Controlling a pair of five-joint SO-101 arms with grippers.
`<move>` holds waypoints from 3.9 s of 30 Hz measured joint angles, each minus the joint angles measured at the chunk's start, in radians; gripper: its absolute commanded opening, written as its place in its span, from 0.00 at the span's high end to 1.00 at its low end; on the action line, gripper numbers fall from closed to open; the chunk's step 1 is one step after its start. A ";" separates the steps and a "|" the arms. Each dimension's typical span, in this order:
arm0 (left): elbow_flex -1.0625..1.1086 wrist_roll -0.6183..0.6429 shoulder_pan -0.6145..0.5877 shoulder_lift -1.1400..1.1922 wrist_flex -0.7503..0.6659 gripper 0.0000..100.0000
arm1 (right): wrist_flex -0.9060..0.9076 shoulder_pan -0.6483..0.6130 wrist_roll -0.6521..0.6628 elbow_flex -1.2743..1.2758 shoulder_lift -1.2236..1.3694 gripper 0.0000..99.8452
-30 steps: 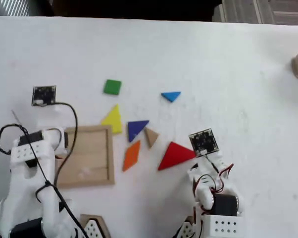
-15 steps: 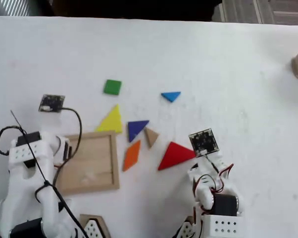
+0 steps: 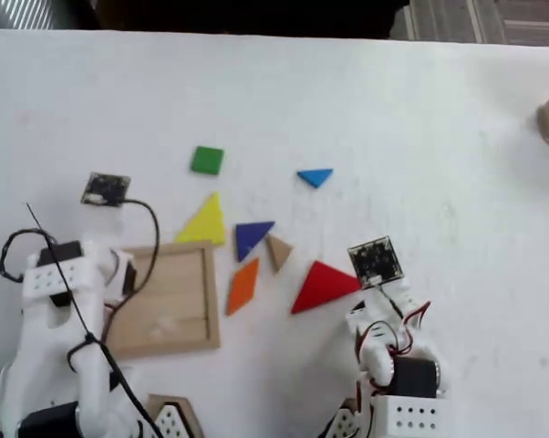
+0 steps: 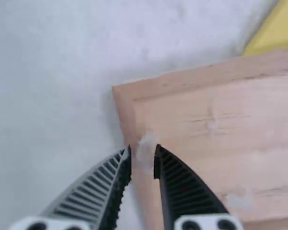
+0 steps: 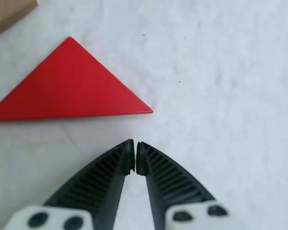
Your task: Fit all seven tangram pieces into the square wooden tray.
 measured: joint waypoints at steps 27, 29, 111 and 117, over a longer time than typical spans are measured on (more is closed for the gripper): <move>-0.074 0.344 0.370 0.209 -0.193 0.97 | 0.000 0.000 0.000 0.000 0.000 0.98; -0.117 0.345 0.376 0.269 -0.206 0.98 | 0.000 0.000 0.000 0.000 0.000 0.98; -0.388 0.298 0.440 0.483 -0.155 0.98 | 0.000 0.000 0.000 0.000 0.000 0.98; -0.436 0.209 0.433 0.546 -0.124 0.98 | 0.000 0.000 0.000 0.000 0.000 0.98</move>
